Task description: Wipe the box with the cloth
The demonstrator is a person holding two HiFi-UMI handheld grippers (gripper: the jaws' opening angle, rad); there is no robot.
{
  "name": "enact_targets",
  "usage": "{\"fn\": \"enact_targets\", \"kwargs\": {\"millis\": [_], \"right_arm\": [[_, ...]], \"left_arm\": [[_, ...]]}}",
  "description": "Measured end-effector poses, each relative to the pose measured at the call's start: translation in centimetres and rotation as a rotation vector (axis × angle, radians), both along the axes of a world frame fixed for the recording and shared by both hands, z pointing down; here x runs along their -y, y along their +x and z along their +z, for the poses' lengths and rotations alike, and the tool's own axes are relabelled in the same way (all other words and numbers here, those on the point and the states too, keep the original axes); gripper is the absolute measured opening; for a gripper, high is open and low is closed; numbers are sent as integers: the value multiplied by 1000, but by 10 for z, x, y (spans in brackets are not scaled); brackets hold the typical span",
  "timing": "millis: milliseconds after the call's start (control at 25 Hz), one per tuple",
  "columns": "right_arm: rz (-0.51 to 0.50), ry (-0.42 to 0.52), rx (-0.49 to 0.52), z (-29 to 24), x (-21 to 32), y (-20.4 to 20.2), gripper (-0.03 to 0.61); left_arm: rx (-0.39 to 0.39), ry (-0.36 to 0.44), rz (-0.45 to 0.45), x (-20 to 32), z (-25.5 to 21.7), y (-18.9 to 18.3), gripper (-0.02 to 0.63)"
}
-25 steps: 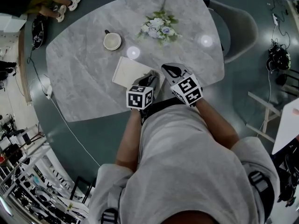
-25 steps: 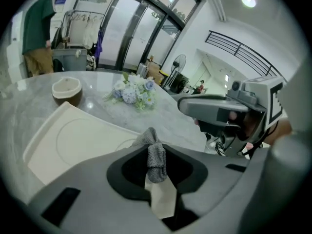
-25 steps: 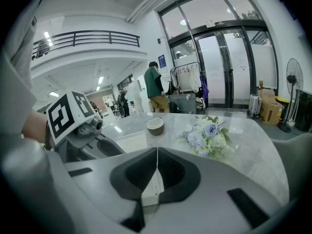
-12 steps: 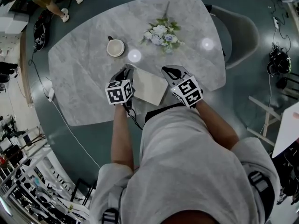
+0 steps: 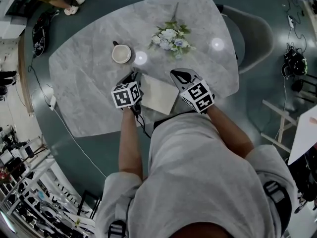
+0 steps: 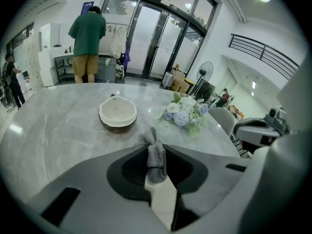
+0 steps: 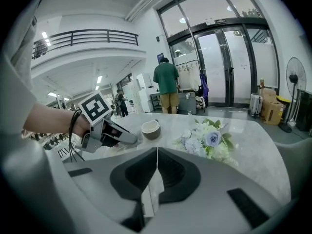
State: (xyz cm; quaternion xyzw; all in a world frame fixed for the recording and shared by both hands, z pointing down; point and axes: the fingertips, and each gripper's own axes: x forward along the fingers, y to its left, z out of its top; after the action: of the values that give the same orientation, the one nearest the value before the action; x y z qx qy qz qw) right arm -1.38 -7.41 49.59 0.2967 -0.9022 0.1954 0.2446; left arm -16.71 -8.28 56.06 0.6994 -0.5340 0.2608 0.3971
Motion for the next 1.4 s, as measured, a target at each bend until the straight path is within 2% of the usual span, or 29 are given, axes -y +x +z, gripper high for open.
{"fn": "enact_targets", "kwargs": {"millis": [280,520,880,1240,1400], "right_arm": [[-15,-4,-3,3,1,-7,28],[-9,12,-5,-3,-1,-5,27],[15,8,-22,2,-24,8,28],[50,8,-41,4,-52,32,27],[61,11,-48,4,-62,41,28]], "left_arm": [[-35,-19,24,-5,3,13,92],[-69,-32,94,-21,4,51,92],[-86,-28,173,-37,3,85,92],[-163,-33,252,-64,2,140,92],[-171,-35,275,-74,3,157,92]]}}
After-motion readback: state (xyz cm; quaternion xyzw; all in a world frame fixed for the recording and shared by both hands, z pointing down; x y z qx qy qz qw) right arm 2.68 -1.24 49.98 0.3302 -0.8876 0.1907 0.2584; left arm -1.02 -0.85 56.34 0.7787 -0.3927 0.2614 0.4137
